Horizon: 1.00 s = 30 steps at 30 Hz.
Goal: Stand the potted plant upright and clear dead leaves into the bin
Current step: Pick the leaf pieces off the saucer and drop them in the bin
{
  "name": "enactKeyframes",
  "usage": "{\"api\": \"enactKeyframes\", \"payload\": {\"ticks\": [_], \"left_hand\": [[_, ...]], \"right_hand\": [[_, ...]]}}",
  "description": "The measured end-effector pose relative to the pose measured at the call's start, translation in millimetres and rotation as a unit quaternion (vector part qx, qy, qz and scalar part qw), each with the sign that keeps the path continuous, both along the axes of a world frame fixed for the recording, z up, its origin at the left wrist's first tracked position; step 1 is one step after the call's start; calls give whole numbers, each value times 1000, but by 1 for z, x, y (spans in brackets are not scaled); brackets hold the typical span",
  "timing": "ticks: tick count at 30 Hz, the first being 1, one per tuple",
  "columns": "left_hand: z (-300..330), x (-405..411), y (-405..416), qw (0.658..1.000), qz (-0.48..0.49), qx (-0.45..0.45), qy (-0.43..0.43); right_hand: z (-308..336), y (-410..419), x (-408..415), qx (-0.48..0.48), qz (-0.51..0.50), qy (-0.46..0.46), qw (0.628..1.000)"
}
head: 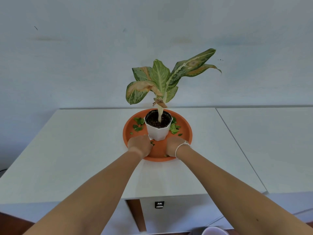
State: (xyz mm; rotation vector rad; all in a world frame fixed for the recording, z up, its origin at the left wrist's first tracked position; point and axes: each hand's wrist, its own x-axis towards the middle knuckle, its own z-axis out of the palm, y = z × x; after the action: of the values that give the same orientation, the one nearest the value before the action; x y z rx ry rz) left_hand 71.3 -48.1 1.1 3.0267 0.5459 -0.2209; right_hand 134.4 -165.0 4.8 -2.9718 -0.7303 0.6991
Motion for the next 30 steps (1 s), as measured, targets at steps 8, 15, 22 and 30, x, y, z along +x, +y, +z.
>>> {"api": "enactKeyframes", "payload": {"ticks": [8, 15, 22, 30], "left_hand": [[4, -7, 0, 998, -8, -55, -30], [24, -18, 16, 914, 77, -365, -161], [30, -28, 16, 783, 174, -578, -153], [32, -28, -32, 677, 132, -720, -74]], "right_hand": [[14, -14, 1, 68, -2, 55, 996], [23, -33, -1, 366, -294, 295, 832], [22, -49, -13, 593, -394, 410, 571], [16, -77, -41, 725, -422, 381, 388]]}}
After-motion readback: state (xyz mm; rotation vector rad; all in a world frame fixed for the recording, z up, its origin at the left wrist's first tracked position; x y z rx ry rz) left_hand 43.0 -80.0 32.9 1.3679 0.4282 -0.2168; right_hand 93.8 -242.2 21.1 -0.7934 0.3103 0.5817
